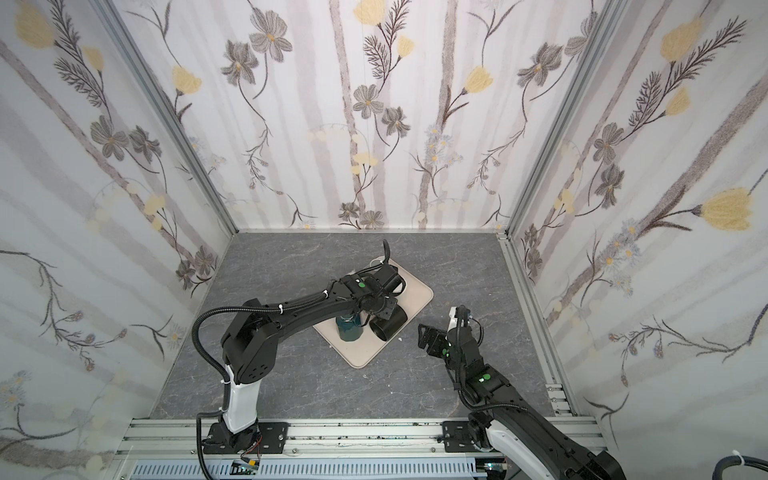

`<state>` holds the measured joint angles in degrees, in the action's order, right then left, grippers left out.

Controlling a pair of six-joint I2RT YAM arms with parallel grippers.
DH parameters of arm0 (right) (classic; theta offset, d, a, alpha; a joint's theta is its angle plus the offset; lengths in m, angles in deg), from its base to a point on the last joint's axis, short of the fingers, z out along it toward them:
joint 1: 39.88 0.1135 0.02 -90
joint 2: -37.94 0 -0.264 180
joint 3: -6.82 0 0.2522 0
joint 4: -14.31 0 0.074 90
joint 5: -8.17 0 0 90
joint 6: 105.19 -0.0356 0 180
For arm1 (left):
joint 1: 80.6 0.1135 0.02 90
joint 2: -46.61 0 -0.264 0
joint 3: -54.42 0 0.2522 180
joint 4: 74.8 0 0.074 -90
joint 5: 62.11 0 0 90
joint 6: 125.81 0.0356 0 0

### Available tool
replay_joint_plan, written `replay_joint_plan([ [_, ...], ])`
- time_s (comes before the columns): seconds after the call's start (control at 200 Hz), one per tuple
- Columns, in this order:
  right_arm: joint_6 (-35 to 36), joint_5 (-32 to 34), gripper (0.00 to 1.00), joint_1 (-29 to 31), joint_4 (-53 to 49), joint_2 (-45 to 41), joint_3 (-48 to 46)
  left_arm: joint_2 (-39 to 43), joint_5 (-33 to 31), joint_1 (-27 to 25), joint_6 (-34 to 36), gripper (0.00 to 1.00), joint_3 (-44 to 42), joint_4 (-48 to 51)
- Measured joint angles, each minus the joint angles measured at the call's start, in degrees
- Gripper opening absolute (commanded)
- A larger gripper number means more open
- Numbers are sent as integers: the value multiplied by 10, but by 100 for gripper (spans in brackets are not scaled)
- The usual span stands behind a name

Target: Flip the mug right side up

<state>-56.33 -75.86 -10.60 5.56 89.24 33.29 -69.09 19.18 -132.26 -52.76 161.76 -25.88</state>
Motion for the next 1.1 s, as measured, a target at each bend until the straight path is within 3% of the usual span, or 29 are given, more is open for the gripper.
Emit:
replay_joint_plan([
  [0.205,-4,0,94,-2,0,0,-3,-28,-11,2,3,39,33,12],
  [0.59,-4,0,94,-4,0,-1,-10,-32,26,2,14,55,53,14],
  [1.099,-6,-1,94,-5,2,4,-12,-49,89,12,19,51,69,2],
])
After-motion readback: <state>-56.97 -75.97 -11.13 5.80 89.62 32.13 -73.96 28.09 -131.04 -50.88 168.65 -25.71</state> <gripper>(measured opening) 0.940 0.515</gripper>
